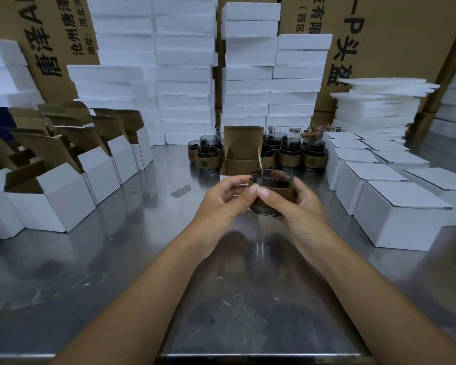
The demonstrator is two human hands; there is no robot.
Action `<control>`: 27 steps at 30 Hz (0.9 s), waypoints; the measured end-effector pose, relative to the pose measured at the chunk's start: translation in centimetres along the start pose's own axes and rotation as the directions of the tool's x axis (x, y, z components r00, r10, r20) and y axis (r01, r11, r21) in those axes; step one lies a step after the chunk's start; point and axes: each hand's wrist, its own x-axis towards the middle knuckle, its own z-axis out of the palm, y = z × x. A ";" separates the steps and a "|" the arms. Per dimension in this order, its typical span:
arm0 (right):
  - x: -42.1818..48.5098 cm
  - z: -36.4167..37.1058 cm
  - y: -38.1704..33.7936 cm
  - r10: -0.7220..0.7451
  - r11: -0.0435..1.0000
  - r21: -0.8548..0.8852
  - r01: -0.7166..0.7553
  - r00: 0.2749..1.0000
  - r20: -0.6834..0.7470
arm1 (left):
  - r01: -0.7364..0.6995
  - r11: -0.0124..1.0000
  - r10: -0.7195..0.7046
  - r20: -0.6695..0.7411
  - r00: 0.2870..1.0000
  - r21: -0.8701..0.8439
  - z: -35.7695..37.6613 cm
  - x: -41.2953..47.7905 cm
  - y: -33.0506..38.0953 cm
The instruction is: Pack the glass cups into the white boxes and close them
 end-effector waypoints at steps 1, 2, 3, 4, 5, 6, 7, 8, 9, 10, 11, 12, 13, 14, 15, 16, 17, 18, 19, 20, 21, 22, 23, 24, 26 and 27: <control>0.0 0.0 0.0 -0.005 1.000 -0.007 0.005 1.000 -0.018 | -0.002 1.000 0.002 -0.009 1.000 0.011 0.0 0.1 0.0; 0.0 0.0 0.0 -0.009 1.000 -0.016 0.008 0.999 -0.033 | 0.001 1.000 -0.001 -0.025 1.000 0.031 0.0 0.2 0.0; 0.1 0.0 0.0 -0.012 1.000 -0.024 0.011 0.999 -0.043 | 0.009 0.999 -0.007 -0.051 0.999 0.054 0.1 0.3 0.0; 0.1 0.0 0.1 -0.015 0.999 -0.030 0.013 0.999 -0.050 | 0.016 0.997 -0.009 -0.091 0.996 0.079 0.0 0.5 -0.1; 0.2 0.0 0.1 -0.016 0.999 -0.033 0.014 0.998 -0.053 | 0.024 0.994 -0.008 -0.141 0.990 0.111 -0.1 0.7 -0.2; 0.2 -0.1 0.1 -0.015 0.999 -0.035 0.014 0.999 -0.052 | 0.026 0.988 0.003 -0.190 0.982 0.153 -0.1 0.9 -0.3; 0.2 0.0 0.2 -0.013 0.999 -0.037 0.011 0.999 -0.044 | 0.026 0.978 0.023 -0.229 0.973 0.206 -0.2 1.0 -0.4; 0.2 0.0 0.2 -0.008 0.999 -0.041 0.006 0.999 -0.032 | 0.020 0.964 0.051 -0.255 0.966 0.266 -0.3 1.1 -0.6; 0.1 0.0 0.2 -0.002 0.999 -0.049 0.001 1.000 -0.020 | 0.011 0.945 0.080 -0.264 0.961 0.327 -0.5 1.1 -0.8; 0.1 0.0 0.2 0.002 0.999 -0.053 -0.002 1.000 -0.009 | 0.002 0.921 0.106 -0.257 0.961 0.390 -0.6 1.1 -1.0; 0.1 0.0 0.3 0.002 0.999 -0.052 -0.002 1.000 0.002 | 0.000 0.891 0.123 -0.240 0.963 0.455 -0.7 1.1 -1.2; 0.1 0.0 0.3 -0.001 0.999 -0.046 0.002 1.000 0.010 | 0.001 0.857 0.131 -0.219 0.967 0.516 -0.7 1.0 -1.3; 0.1 -0.1 0.3 -0.006 0.999 -0.041 0.007 1.000 0.013 | 0.003 0.824 0.136 -0.203 0.970 0.567 -0.8 1.0 -1.5; 0.1 -0.1 0.3 -0.009 0.999 -0.040 0.009 1.000 0.013 | 0.003 0.798 0.143 -0.195 0.970 0.603 -0.9 1.0 -1.7; 0.1 -0.1 0.3 -0.011 0.999 -0.039 0.012 1.000 0.013 | 0.001 0.781 0.155 -0.195 0.969 0.624 -1.0 1.0 -1.8; 0.1 -0.1 0.3 -0.015 0.999 -0.038 0.015 1.000 0.012 | -0.006 0.772 0.172 -0.199 0.965 0.636 -1.0 1.0 -1.8; 0.1 -0.1 0.2 -0.019 0.999 -0.043 0.019 1.000 0.010 | -0.015 0.763 0.192 -0.205 0.960 0.646 -1.1 0.9 -1.8; 0.0 -0.1 0.2 -0.024 0.998 -0.050 0.024 1.000 0.006 | -0.022 0.753 0.213 -0.212 0.954 0.657 -1.1 0.9 -1.7; -0.1 0.0 0.1 -0.034 0.998 -0.058 0.034 0.999 0.001 | -0.029 0.742 0.233 -0.218 0.948 0.669 -1.0 0.9 -1.6; -0.1 0.1 0.0 -0.054 0.996 -0.066 0.053 0.999 -0.008 | -0.035 0.730 0.252 -0.221 0.942 0.682 -0.9 0.8 -1.4; -0.2 0.1 -0.1 -0.087 0.993 -0.079 0.085 0.996 -0.022 | -0.043 0.718 0.269 -0.219 0.938 0.695 -0.8 0.7 -1.3; -0.3 0.2 -0.3 -0.127 0.987 -0.100 0.123 0.991 -0.037 | -0.053 0.707 0.284 -0.214 0.935 0.705 -0.7 0.7 -1.2; -0.4 0.2 -0.4 -0.164 0.979 -0.131 0.156 0.985 -0.049 | -0.065 0.700 0.294 -0.204 0.934 0.711 -0.6 0.6 -1.0; -0.5 0.3 -0.5 -0.196 0.969 -0.165 0.185 0.979 -0.056 | -0.076 0.696 0.299 -0.192 0.935 0.714 -0.5 0.5 -0.9; -0.7 0.4 -0.7 -0.260 0.946 -0.217 0.242 0.964 -0.058 | -0.100 0.689 0.307 -0.164 0.937 0.718 -0.3 0.2 -0.8; -0.7 0.4 -0.8 -0.291 0.932 -0.241 0.270 0.955 -0.056 | -0.116 0.679 0.318 -0.149 0.936 0.725 -0.3 0.1 -0.7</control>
